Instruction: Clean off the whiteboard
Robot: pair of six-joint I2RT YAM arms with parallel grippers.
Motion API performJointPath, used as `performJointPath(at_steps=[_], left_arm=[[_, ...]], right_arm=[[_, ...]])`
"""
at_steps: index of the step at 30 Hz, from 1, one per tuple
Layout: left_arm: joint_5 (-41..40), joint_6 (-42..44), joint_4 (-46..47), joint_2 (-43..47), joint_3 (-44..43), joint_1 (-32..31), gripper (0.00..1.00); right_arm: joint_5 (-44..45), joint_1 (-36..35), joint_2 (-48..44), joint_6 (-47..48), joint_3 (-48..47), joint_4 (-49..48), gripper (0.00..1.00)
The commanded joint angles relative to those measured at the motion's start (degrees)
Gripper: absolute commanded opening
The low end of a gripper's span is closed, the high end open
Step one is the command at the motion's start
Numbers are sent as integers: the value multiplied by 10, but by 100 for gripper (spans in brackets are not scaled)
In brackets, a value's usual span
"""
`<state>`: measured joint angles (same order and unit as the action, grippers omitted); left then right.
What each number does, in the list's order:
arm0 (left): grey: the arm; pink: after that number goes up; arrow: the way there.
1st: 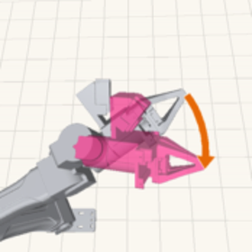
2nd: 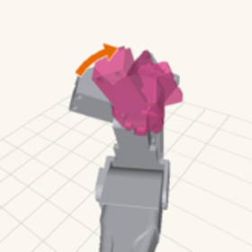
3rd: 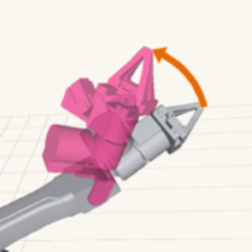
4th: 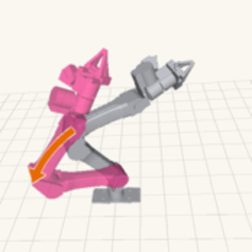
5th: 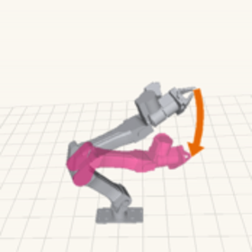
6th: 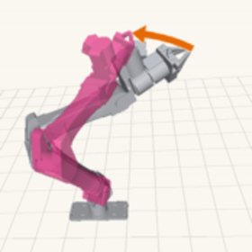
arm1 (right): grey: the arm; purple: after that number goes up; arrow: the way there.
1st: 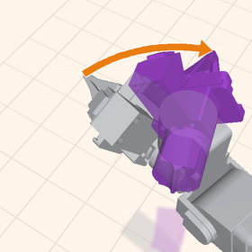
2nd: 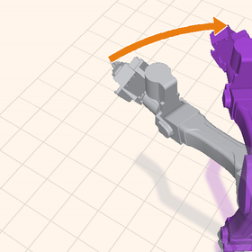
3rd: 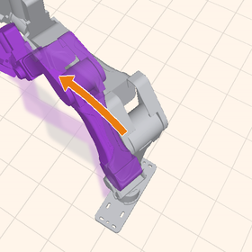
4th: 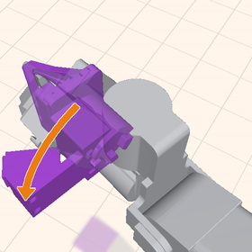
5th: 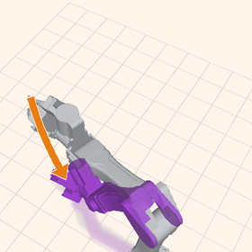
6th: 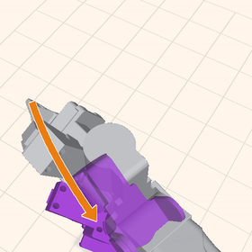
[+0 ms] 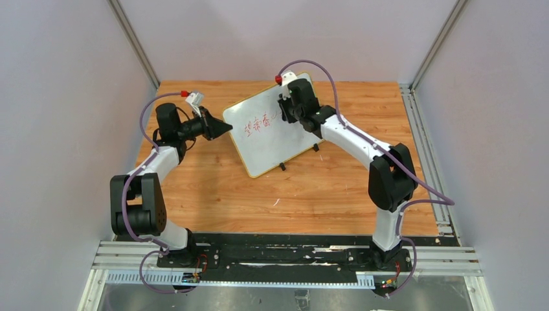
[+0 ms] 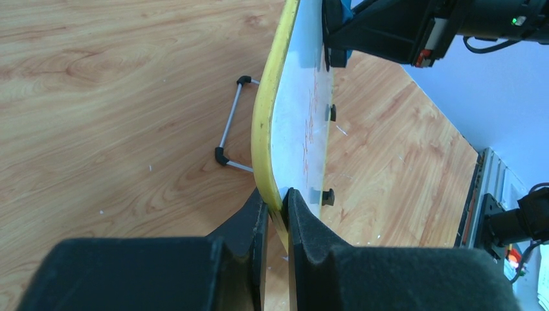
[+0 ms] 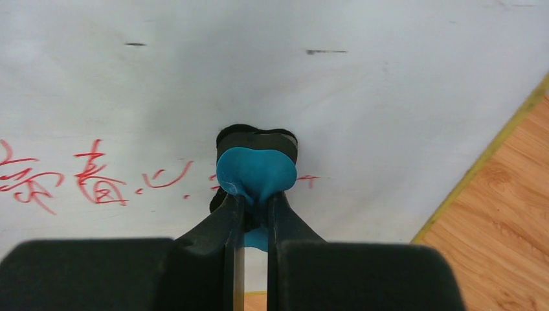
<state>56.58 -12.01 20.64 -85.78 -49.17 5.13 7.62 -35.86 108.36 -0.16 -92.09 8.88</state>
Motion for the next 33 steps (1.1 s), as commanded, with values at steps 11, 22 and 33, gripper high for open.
performJointPath(at_steps=[11,22,33], left_arm=[[-18,55,-6,5,-1,0,0],[-18,53,-6,9,-1,0,0],[-16,54,-6,7,-1,0,0]], right_arm=[[5,84,-1,1,10,2,1],[-21,18,-3,-33,64,-28,1],[-3,-44,-13,-25,62,-33,1]])
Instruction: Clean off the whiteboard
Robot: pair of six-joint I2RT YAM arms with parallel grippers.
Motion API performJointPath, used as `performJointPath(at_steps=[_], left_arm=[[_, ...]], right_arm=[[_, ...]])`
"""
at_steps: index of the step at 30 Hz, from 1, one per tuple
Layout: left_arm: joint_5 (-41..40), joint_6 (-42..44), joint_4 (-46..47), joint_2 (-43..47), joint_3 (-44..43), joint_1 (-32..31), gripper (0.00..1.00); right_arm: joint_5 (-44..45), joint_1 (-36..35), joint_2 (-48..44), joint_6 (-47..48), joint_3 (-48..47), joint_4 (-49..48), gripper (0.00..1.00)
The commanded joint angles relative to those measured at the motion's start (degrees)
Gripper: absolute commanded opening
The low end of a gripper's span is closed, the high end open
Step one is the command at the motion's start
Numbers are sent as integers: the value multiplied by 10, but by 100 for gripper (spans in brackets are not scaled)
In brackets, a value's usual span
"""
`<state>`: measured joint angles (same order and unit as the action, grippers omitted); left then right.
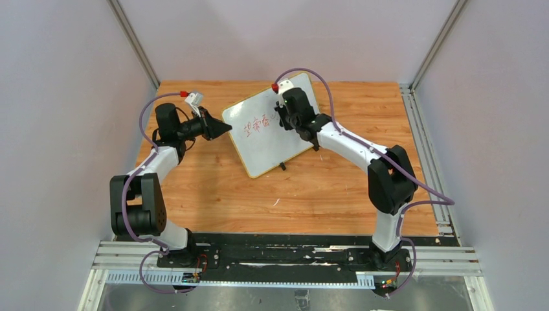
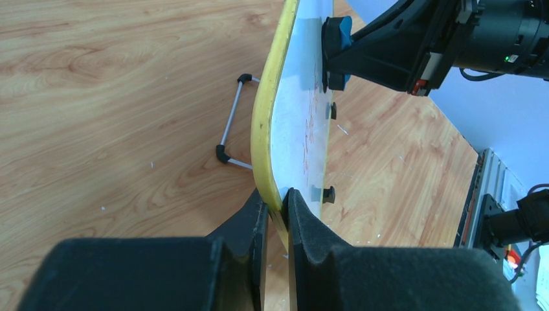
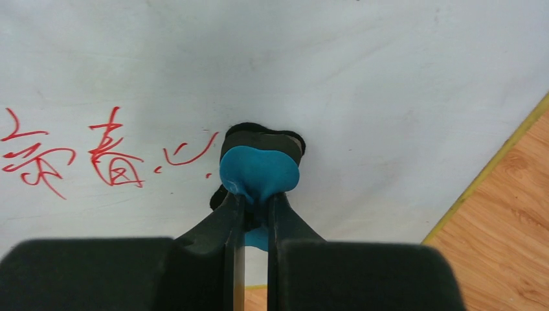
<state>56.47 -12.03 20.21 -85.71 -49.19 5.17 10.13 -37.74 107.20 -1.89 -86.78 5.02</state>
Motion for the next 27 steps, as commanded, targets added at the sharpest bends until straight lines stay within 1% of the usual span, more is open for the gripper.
performJointPath(at_steps=[1,7,14,17,21,27], left_arm=[[-15,54,-2,7,-2,-1,0],[-16,54,-1,11,0,0,0],[-16,54,-2,13,-1,0,0],[-17,54,-1,15,-1,0,0],[-17,54,-1,14,-1,0,0],[-17,55,-1,12,0,-1,0]], right_arm=[[-19,-25,1,-4,7,7,1],[2,-2,-1,6,19,13,0],[2,64,-13,2,33,15,1],[6,78,-20,7,34,18,1],[9,83,-23,12,31,20,1],[-32,71,-21,-10,24,21,1]])
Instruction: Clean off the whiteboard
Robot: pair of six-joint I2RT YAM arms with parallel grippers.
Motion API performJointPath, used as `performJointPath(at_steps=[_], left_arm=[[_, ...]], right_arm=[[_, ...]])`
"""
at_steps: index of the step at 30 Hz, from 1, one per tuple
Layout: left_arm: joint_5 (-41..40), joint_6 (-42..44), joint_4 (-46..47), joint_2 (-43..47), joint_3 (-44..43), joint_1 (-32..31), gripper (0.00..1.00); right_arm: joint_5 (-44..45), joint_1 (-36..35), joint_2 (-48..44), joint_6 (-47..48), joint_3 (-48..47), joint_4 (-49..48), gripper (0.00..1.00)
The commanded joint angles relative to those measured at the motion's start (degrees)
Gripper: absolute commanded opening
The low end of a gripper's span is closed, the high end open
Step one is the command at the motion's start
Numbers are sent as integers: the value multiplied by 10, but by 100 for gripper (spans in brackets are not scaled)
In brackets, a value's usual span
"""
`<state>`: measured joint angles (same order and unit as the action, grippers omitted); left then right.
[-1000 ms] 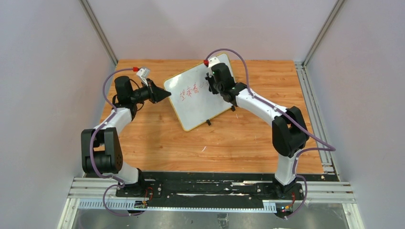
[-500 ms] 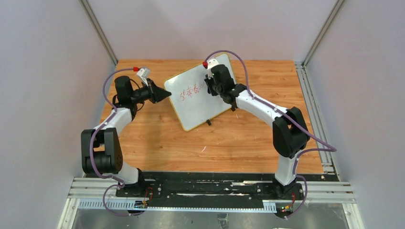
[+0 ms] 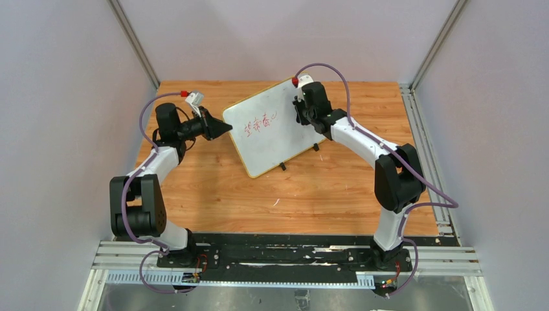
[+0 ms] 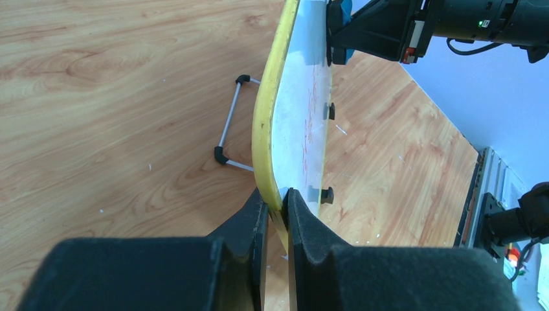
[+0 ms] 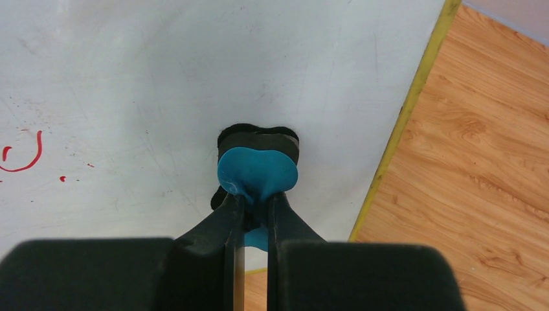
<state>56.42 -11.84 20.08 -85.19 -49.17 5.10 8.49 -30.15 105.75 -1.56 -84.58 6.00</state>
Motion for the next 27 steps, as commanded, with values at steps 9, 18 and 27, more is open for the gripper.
performJointPath(at_steps=[9,18,27], left_arm=[[-17,52,0,9,0,1,0],[-18,52,1,9,0,0,0],[-17,53,0,7,0,0,0]], right_arm=[[-14,-82,6,-24,-28,10,1],[-9,-145,42,-28,-69,10,1],[20,-102,56,4,-83,28,1]])
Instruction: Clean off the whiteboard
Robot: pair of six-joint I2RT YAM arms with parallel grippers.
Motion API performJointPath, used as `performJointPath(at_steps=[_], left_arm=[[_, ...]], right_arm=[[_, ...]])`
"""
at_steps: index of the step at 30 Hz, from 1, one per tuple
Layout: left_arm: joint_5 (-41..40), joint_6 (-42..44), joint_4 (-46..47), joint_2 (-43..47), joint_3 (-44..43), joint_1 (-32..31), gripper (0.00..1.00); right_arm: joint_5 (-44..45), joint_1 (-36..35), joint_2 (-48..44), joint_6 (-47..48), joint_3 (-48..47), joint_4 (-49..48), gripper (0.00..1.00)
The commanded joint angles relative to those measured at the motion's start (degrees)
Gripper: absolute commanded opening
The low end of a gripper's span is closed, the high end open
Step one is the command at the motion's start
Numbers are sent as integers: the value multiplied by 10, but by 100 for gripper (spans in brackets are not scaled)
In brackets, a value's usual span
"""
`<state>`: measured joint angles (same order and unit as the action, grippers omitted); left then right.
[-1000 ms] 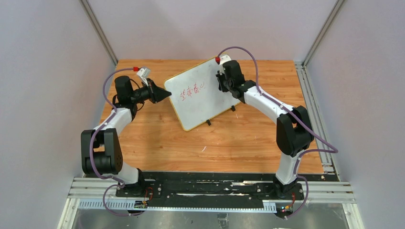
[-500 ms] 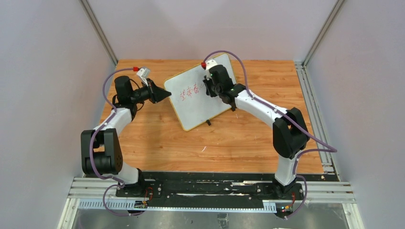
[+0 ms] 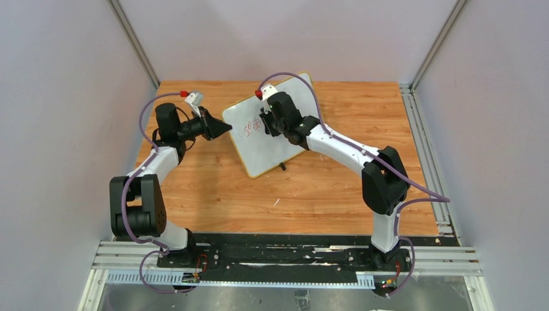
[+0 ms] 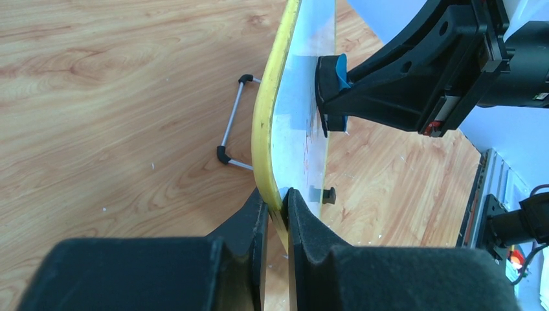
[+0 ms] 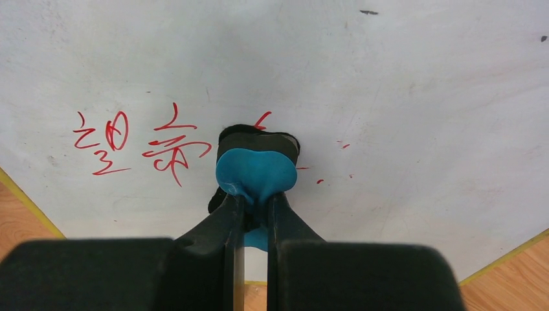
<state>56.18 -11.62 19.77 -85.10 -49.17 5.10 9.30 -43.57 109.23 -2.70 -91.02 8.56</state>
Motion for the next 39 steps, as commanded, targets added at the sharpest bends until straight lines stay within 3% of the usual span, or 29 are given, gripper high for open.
performJointPath(at_steps=[1,9,18,39], left_arm=[[-15,50,3,6,0,0,0],[-15,55,-3,4,-1,0,0],[-14,55,-3,4,-1,0,0],[-12,52,-4,8,-1,1,0]], right_arm=[[11,42,21,16,-19,4,1],[9,118,1,21,-18,8,1],[-20,129,10,13,-49,23,1],[-29,-11,40,5,-80,9,1]])
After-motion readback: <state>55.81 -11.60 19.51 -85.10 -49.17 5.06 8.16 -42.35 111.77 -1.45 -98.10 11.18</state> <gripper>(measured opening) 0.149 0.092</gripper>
